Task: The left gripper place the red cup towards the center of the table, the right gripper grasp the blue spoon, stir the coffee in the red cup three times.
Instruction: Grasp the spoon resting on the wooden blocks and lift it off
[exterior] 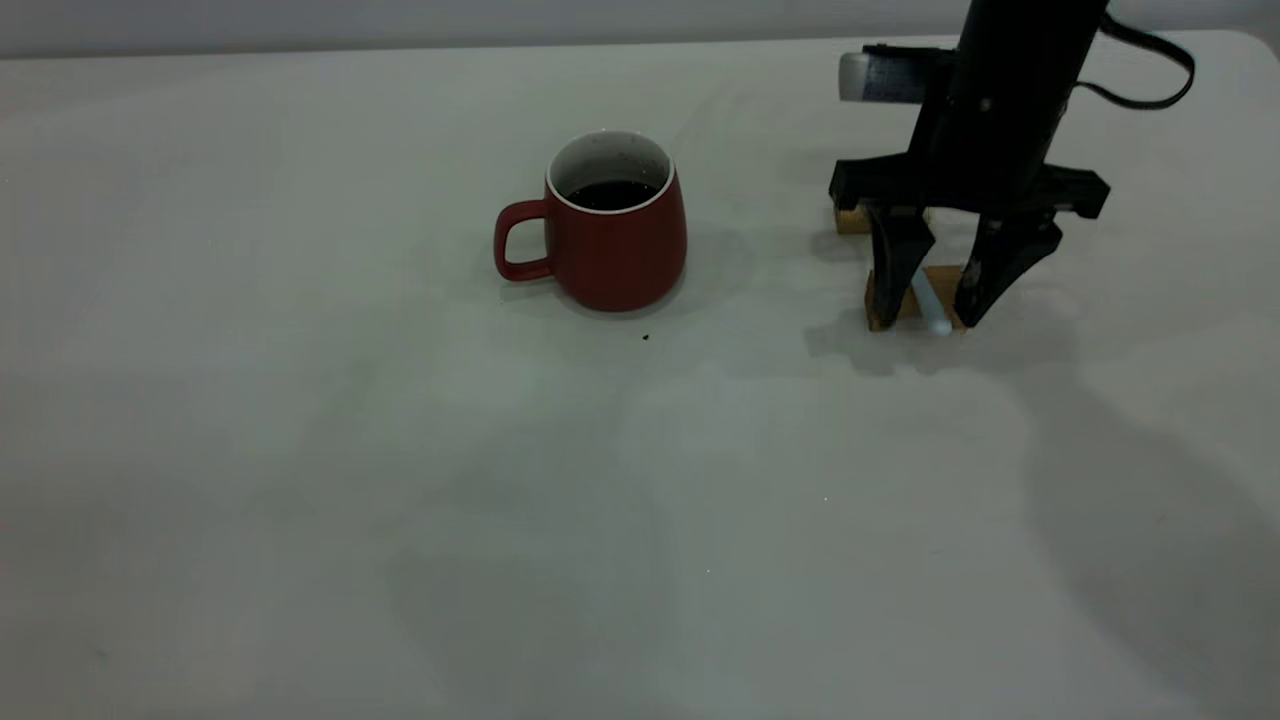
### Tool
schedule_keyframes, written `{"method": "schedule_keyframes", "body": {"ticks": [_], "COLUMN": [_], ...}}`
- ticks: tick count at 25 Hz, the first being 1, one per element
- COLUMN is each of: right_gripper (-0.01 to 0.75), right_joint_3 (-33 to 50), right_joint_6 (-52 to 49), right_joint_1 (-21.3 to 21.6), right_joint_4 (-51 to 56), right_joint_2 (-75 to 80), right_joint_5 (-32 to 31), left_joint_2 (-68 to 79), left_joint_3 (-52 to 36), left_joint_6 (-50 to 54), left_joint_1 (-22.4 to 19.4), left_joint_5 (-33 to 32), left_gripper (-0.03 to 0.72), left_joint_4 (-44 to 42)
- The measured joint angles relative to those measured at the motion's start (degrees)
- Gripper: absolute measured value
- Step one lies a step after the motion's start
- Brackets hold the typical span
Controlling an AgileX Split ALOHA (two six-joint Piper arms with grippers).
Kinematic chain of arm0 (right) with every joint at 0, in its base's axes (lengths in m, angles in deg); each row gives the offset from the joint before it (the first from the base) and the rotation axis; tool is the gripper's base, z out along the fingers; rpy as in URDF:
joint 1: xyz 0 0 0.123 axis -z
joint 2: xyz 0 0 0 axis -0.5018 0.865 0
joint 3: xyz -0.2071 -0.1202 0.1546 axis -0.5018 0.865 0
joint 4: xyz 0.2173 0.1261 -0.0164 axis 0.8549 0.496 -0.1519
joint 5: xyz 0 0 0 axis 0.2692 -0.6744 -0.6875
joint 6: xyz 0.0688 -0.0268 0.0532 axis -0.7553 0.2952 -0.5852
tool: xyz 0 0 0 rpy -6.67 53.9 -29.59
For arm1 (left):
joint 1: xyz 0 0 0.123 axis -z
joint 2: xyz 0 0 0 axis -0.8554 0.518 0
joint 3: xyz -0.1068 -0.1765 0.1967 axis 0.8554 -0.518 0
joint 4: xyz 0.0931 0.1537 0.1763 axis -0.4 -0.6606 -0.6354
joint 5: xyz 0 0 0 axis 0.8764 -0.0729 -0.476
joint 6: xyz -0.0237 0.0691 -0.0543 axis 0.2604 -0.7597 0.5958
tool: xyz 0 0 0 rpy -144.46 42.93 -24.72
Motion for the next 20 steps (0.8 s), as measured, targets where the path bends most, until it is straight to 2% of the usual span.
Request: {"method": "schedule_keyframes", "body": {"ticks": [9,12,16,20], "right_gripper": [0.549,0.518,0.398,0.19], "right_joint_3": [0.0,0.0,-0.1,-0.1], "right_joint_6": [0.0,-0.1,-0.6,-2.1], "right_joint_1": [0.0,0.0,0.0,0.0], "right_joint_4": [0.0,-0.3,-1.1,-2.0], "right_joint_2": [2.6,2.8,2.8,2.8], "right_joint_5": [2.1,2.1,2.3,2.7], "left_joint_2": [0.0,0.0,0.0,0.0], "left_joint_3": [0.0,0.0,0.0,0.0], "left_joint_6": [0.0,0.0,0.0,0.0], "left_joint_1": [0.0,0.0,0.0,0.0], "left_joint_5": [0.0,0.0,0.0,0.0], "left_gripper": [0.551,0.551,0.551,0.551], "left_joint_4": [0.0,0.0,0.0,0.0]}}
